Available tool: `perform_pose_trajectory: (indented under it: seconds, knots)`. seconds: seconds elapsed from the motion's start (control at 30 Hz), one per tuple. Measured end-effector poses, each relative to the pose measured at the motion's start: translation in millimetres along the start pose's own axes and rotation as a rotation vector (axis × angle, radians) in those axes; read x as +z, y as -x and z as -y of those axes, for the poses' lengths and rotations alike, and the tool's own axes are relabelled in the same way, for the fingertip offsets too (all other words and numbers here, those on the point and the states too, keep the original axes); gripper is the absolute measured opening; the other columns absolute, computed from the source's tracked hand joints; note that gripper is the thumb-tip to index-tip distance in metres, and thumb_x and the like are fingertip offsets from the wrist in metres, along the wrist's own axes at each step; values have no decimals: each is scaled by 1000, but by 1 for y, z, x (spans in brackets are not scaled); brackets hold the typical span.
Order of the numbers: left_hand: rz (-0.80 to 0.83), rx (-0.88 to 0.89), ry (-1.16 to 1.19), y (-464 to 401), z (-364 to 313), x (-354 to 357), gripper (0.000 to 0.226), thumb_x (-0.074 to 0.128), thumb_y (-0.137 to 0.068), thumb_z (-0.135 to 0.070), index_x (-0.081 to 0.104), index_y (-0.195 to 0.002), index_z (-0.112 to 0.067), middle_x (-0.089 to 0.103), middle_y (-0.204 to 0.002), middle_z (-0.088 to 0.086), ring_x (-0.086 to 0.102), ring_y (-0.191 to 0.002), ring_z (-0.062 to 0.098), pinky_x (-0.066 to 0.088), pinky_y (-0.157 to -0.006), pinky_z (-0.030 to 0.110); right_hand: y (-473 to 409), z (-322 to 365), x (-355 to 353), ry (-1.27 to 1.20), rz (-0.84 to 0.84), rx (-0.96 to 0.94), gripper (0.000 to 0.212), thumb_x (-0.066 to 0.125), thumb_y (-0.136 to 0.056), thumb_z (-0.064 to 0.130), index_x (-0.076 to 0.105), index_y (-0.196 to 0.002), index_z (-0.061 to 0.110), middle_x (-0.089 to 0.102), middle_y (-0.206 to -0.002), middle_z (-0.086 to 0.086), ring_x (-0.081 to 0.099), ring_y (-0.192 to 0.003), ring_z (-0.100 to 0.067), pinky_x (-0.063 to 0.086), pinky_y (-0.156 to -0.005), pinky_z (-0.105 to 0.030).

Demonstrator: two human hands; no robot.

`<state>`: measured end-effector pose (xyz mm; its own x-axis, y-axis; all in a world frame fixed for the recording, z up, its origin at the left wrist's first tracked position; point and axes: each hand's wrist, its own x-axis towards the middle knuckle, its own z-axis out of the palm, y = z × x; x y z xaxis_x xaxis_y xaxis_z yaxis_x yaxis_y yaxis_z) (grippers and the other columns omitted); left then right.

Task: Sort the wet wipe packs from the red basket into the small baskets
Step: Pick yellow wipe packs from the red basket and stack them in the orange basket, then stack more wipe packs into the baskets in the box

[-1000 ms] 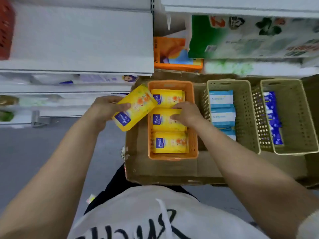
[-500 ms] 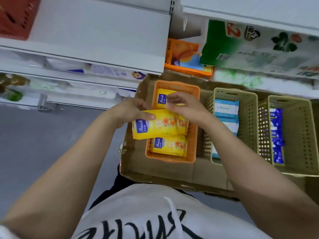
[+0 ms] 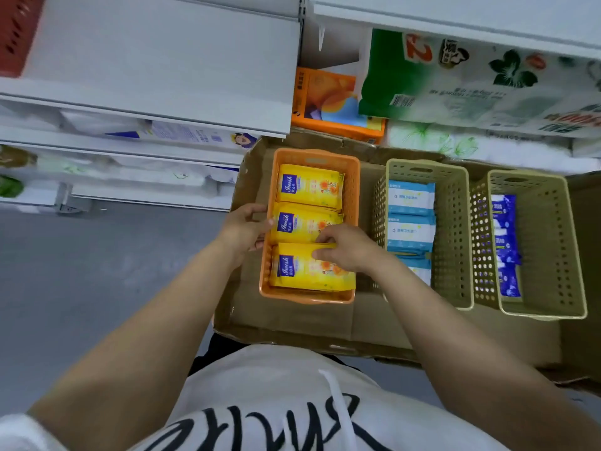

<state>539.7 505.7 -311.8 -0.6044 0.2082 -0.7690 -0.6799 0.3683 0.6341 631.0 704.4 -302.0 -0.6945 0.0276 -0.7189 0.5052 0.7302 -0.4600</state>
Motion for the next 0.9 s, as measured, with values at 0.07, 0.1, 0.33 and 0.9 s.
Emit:
perform_pose_trajectory:
  seconds: [0.07,0.1,0.33,0.9]
  knots:
    - [1,-20,55,-2,3,-1,32,68,-91,-17,57,-121,-21,69,-94,1,67,-79,14,53,-63,26,-6,3,13,-71,46,11,38,64,-92,40,61,-126,24,55,-134,1,54,-120,-20,49,-95,-35]
    - [4,-21,61,-2,3,-2,31,68,-90,-17,58,-119,-22,70,-93,0,68,-79,14,53,-63,26,-9,4,20,-86,55,15,37,64,-93,40,61,-126,24,55,-134,1,53,-121,-21,49,-96,-35]
    - [8,0,72,-4,6,-2,25,67,-91,-15,60,-114,-24,70,-93,2,68,-82,17,57,-73,30,-8,5,47,195,-169,-35,32,58,-96,40,63,-124,25,65,-124,-3,59,-115,-25,52,-92,-38]
    - [-9,13,55,-5,10,0,24,67,-91,-20,60,-113,-28,70,-104,4,70,-94,21,58,-75,34,-7,14,57,419,-297,-35,44,67,-85,53,59,-114,21,67,-112,-4,64,-103,-25,51,-78,-35]
